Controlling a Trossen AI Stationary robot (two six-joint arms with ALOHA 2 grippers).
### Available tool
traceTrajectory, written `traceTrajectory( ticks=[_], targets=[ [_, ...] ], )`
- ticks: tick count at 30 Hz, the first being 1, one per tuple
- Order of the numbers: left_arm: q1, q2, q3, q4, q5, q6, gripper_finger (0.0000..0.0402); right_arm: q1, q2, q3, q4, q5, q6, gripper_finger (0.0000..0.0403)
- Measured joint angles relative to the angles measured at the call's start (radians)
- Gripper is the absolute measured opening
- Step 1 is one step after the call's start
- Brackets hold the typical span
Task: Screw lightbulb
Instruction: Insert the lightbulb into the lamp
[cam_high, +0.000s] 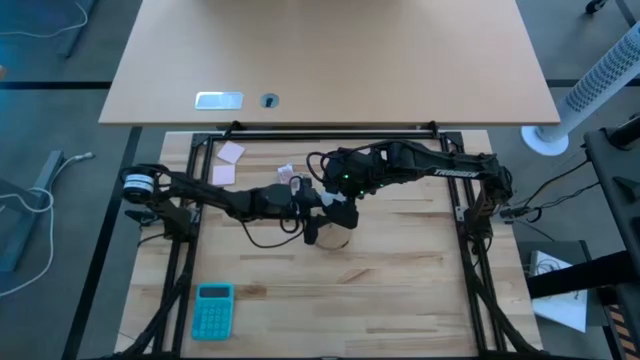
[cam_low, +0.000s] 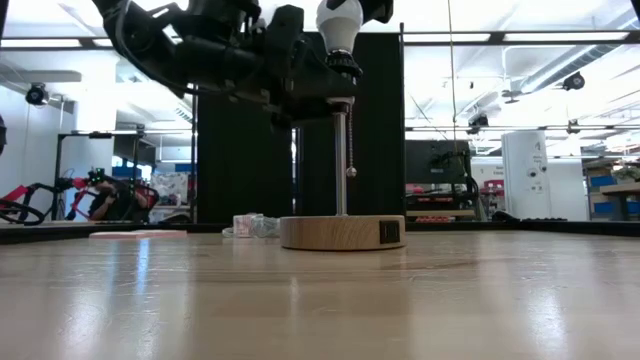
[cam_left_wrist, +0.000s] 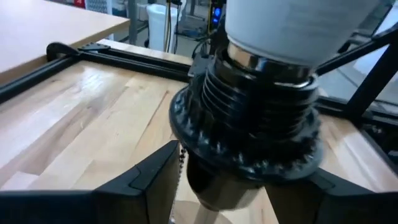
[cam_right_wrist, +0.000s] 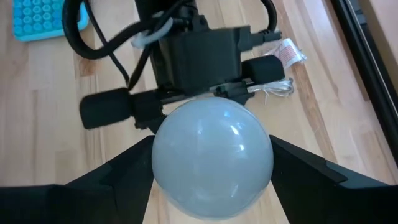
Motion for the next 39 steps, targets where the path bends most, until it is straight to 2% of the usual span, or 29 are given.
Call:
traceTrajectory(
  ticks=[3, 8, 16, 27, 32, 36, 39],
  targets=[
    [-0.011, -0.003, -0.007, 0.011, -0.048, 0.018, 0.0205, 0.000, 0.000, 0.000, 0.001, 0.001, -0.006, 0.0271],
    [-0.011, 0.016, -0.008, 0.058, -0.054, 0.032, 0.0200, 0.000, 0.000, 0.000, 0.000, 0.002, -0.006, 0.0273],
    [-0.012, 0.017, -0.008, 0.055, -0.060, 0.107, 0.0147, -0.001, 0.000, 0.000, 0.001, 0.004, -0.003, 0.0272],
    [-0.012, 0.000, -0.008, 0.040, -0.052, 0.094, 0.0151, -0.006, 0.002, 0.009, 0.002, 0.003, 0.007, 0.0271],
    [-0.009, -0.029, 0.020, -0.065, -0.049, 0.093, 0.0151, -0.010, 0.002, 0.010, 0.004, 0.003, 0.026, 0.0276],
    [-0.009, -0.033, 0.095, -0.217, -0.049, 0.157, 0.0152, -0.009, 0.002, 0.010, -0.001, 0.004, 0.061, 0.0273],
    [-0.007, -0.032, 0.127, -0.264, -0.052, 0.186, 0.0152, -0.009, 0.001, 0.011, 0.000, 0.008, 0.085, 0.0271]
  ],
)
